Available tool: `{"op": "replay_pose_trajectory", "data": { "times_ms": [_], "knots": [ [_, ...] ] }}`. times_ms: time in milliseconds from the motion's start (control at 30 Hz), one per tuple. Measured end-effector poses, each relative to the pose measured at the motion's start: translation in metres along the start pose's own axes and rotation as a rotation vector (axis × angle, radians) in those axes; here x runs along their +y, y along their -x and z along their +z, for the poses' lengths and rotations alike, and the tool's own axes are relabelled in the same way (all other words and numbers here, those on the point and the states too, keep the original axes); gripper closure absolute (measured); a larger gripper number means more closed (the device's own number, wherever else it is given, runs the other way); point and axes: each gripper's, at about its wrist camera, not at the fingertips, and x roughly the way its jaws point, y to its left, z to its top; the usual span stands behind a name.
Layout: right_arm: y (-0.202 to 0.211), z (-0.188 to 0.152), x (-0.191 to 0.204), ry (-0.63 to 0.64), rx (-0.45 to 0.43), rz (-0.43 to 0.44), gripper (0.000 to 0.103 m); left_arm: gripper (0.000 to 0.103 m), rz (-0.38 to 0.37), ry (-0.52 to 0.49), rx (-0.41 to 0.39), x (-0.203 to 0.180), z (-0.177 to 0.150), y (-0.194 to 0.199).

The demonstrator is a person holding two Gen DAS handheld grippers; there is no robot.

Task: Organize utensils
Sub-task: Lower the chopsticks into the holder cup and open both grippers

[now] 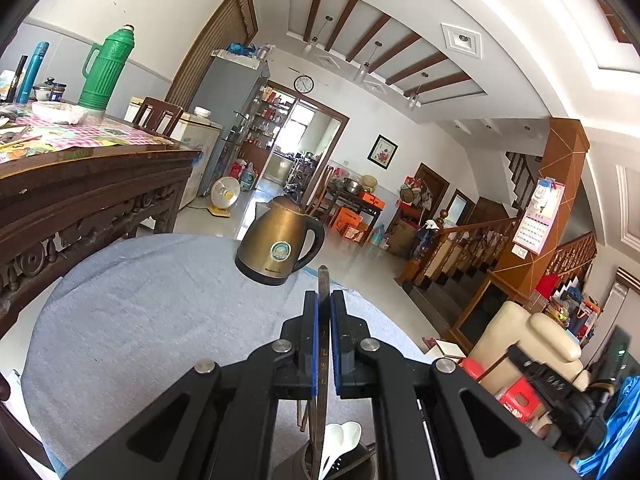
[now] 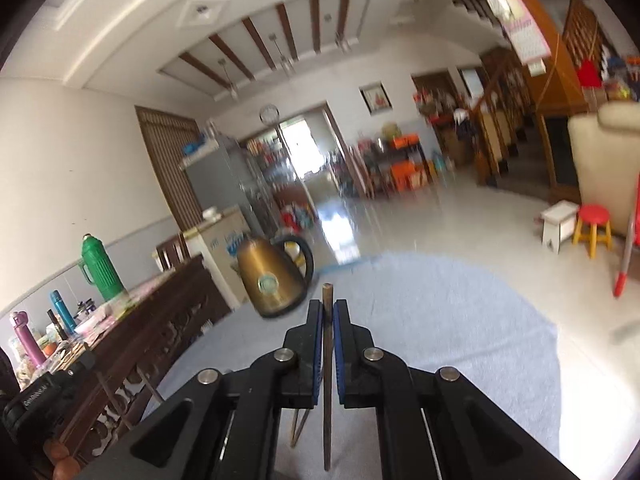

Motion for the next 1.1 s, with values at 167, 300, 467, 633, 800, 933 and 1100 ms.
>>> {"op": "replay_pose_trajectory", "data": {
  "times_ms": [167,300,467,633,800,933,1100],
  "knots": [
    [0.023,0.013,0.014,0.012,-0.067,0.013,0.097,0.098,0.000,0.002,-0.012,0.000,0.001,0.005],
    [0.043,0.023,0.024,0.027,-0.099,0.042,0.097,0.098,-0.010,0.003,-0.025,-0.004,0.006,0.012],
    [0.063,0.032,0.042,0.056,-0.120,0.090,0.097,0.098,-0.036,-0.003,-0.061,-0.012,0.015,0.025],
    [0.077,0.033,0.061,0.093,-0.130,0.127,0.097,0.098,-0.063,-0.001,-0.096,-0.020,0.023,0.036],
    [0.089,0.031,0.073,0.101,-0.146,0.175,0.097,0.098,-0.066,0.011,-0.118,-0.022,0.028,0.038],
    [0.087,0.023,0.081,0.102,-0.139,0.194,0.097,0.098,-0.055,0.017,-0.140,-0.021,0.027,0.038],
    [0.074,0.006,0.088,0.115,-0.099,0.196,0.097,0.098,-0.014,0.008,-0.167,-0.021,0.022,0.034]
  ]
}}
